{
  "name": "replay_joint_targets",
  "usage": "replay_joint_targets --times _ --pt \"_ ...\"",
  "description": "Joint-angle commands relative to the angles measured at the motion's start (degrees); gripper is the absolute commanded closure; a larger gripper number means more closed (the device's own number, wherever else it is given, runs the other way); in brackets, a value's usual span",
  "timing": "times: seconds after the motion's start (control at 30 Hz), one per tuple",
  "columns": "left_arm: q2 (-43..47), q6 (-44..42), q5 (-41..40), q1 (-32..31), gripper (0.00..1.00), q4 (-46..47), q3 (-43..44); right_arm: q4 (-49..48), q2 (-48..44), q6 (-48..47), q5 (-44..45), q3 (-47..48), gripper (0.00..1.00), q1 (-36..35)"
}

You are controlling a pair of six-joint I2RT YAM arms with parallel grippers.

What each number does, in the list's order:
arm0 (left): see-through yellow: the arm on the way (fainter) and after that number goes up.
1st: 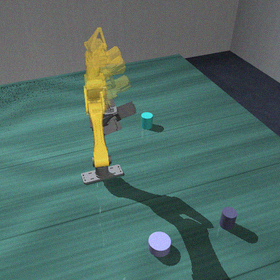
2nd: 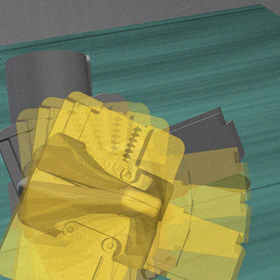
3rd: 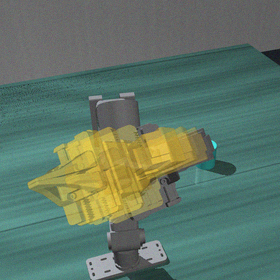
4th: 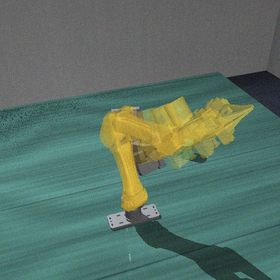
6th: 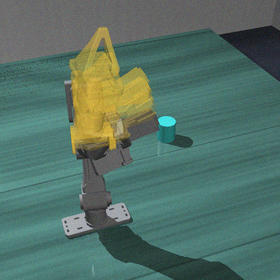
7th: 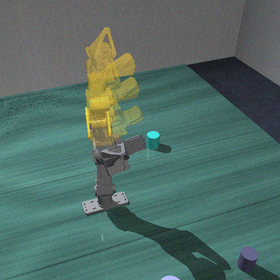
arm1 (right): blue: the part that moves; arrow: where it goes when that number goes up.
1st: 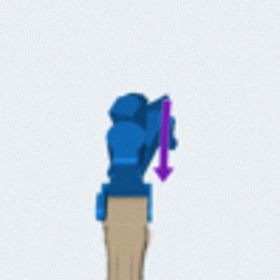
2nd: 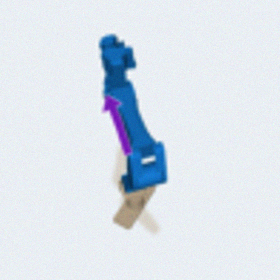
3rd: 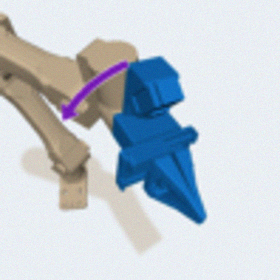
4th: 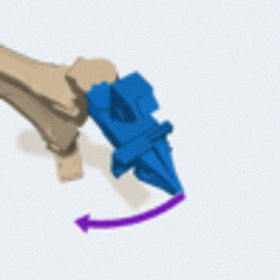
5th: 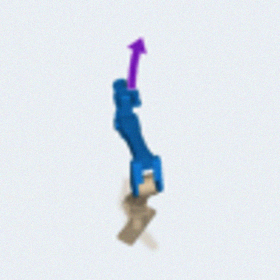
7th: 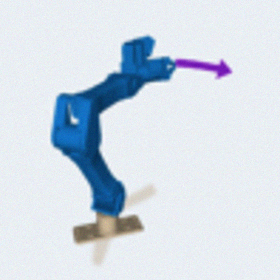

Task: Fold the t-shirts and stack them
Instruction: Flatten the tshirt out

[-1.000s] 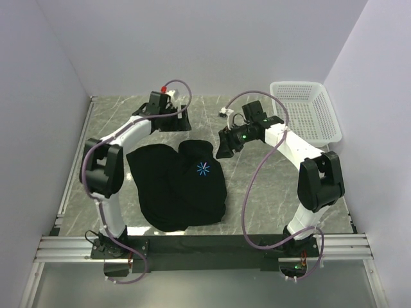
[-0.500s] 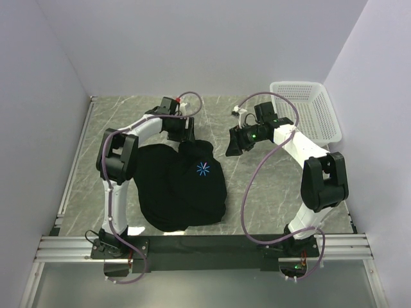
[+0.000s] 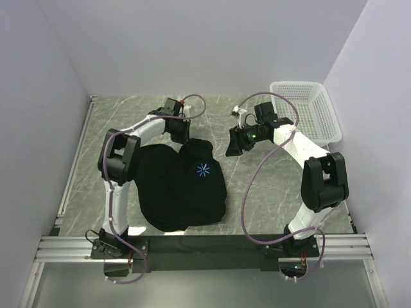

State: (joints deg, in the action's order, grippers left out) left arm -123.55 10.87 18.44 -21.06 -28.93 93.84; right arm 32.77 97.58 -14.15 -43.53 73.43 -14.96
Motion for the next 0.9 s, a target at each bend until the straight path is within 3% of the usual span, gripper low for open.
replay_joint_targets --times 0.0,0.3,0.67,0.87 --pt "10.57 1.51 -1.64 0.84 0.99 3.52 0.46 0.01 -0.72 0.26 -0.42 0.49 0.35 -0.07" --pt "28.26 5.47 0.27 2.60 0.99 14.69 -0.15 -1.66 -1.52 1.06 -3.58 0.75 0.35 0.02" --pt "35.04 3.98 4.15 2.60 0.99 11.62 3.80 -8.24 2.16 5.18 -13.24 5.49 0.34 -2.52" --pt "39.60 3.28 2.49 2.69 1.00 9.15 2.05 -13.08 8.66 8.97 -12.73 12.34 0.33 -3.85"
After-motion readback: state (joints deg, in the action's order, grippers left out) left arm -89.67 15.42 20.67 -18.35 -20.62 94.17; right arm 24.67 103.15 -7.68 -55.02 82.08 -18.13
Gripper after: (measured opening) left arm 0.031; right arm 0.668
